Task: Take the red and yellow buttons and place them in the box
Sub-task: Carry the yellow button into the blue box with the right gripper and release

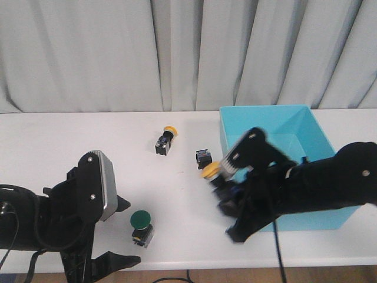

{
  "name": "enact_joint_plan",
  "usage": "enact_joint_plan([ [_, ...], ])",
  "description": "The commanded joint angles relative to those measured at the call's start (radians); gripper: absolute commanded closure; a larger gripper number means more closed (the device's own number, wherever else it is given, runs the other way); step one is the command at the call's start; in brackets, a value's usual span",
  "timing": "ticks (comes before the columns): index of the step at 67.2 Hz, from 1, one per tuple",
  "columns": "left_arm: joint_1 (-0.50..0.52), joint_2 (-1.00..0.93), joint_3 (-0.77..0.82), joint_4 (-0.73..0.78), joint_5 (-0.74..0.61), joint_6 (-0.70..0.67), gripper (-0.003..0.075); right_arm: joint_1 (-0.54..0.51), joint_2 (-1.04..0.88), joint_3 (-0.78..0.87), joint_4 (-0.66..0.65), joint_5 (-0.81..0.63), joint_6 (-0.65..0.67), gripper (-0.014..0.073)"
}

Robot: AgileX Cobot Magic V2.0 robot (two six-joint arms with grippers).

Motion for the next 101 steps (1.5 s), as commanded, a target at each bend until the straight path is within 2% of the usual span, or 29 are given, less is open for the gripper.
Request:
enact_joint_plan([
  [1, -0.003, -0.016, -0.025, 0.009, -0.040, -0.057, 0.0133, -0.092, -0.007, -0.046, -0.162, 0.009, 0.310, 0.0465],
  [9, -0.003, -0.016, -0.025, 0.009, -0.043, -0.057, 0.0133, -0.181, 0.070, -0.133, -0.343, 0.132, 0.590, 0.0448],
  [18, -0.003, -0.016, -0.025, 0.009, -0.043, -0.057, 0.0133, -0.222, 0.200, -0.283, -0.433, 0.228, 0.712, 0.0425],
  [43, -0.003, -0.016, -0.025, 0.009, -0.043, -0.057, 0.0133, -0.278, 0.572, -0.702, -0.467, 0.416, 0.759, 0.0390],
  [58, -0.003, -0.016, -0.025, 0.009, -0.043, -0.057, 0.0133, -0.276, 0.722, -0.867, -0.466, 0.416, 0.756, 0.0378],
  [75, -0.003, -0.016, -0.025, 0.009, -0.039, -0.057, 0.0133, -0.276, 0.808, -0.927, -0.467, 0.442, 0.705, 0.0360],
  [92, -0.003, -0.016, -0.025, 0.009, -0.039, -0.057, 0.0133, -0.276, 0.811, -0.927, -0.467, 0.449, 0.703, 0.0265],
  [101, -0.003, -0.016, -0.025, 0.009, -0.042, -0.057, 0.0133, -0.278, 0.800, -0.927, -0.472, 0.450, 0.698, 0.0253],
])
